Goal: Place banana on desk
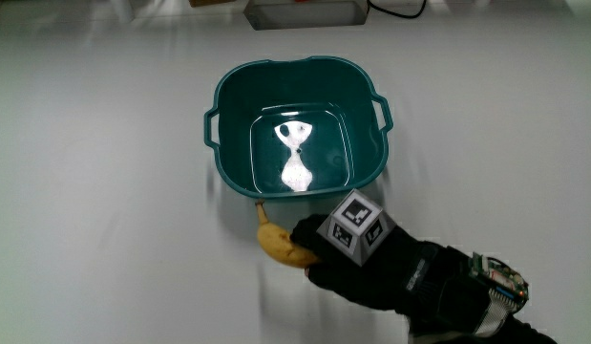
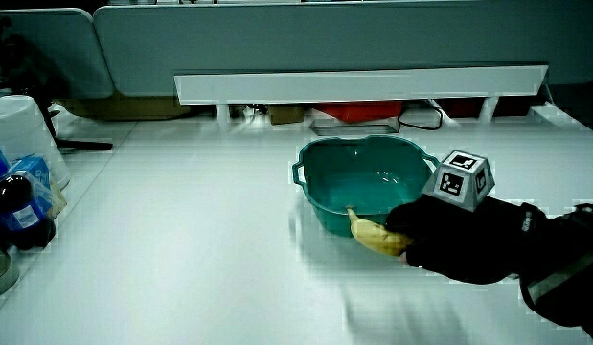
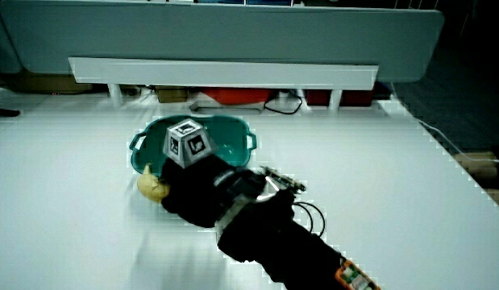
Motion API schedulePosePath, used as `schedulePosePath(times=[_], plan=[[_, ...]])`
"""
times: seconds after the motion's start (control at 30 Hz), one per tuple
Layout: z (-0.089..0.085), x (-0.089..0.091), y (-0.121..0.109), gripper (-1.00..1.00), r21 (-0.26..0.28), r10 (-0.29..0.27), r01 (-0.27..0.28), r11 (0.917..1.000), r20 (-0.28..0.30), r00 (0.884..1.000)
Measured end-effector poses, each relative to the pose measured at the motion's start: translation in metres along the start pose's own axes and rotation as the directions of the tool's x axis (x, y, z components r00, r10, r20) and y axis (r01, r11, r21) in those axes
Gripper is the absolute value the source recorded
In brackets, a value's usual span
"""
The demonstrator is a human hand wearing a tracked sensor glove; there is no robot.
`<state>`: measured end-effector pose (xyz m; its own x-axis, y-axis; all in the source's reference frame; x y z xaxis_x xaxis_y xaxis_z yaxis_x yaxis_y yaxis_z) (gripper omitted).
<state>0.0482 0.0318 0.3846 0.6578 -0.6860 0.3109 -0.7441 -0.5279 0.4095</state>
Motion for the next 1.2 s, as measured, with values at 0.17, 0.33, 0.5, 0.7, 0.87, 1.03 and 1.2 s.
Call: schedulePosePath(times=[0.17, 0.33, 0.5, 0.7, 0.87, 1.03, 1.2], plan=[[-0.022, -0.009, 0.001, 0.00, -0.054, 0.017, -0.017, 0.9984, 0.001, 1.000], [-0.045, -0.014, 0.005, 0.00, -0.101, 0.019, -0.021, 0.9947, -0.021, 1.000], [-0.058, -0.016, 0.007, 0.00, -0.115, 0.009, -0.010, 0.9933, -0.005, 1.000], [-0.067, -0.021, 0.011, 0.00, -0.144, 0.014, -0.016, 0.9894, -0.013, 1.000], [-0.072, -0.026, 0.013, 0.00, -0.155, 0.018, -0.018, 0.9878, 0.000, 1.000], [-0.074, -0.030, 0.013, 0.00, -0.156, 0.015, -0.011, 0.9877, 0.020, 1.000], [-0.076, -0.039, 0.011, 0.00, -0.157, 0.014, -0.002, 0.9875, 0.073, 0.997]])
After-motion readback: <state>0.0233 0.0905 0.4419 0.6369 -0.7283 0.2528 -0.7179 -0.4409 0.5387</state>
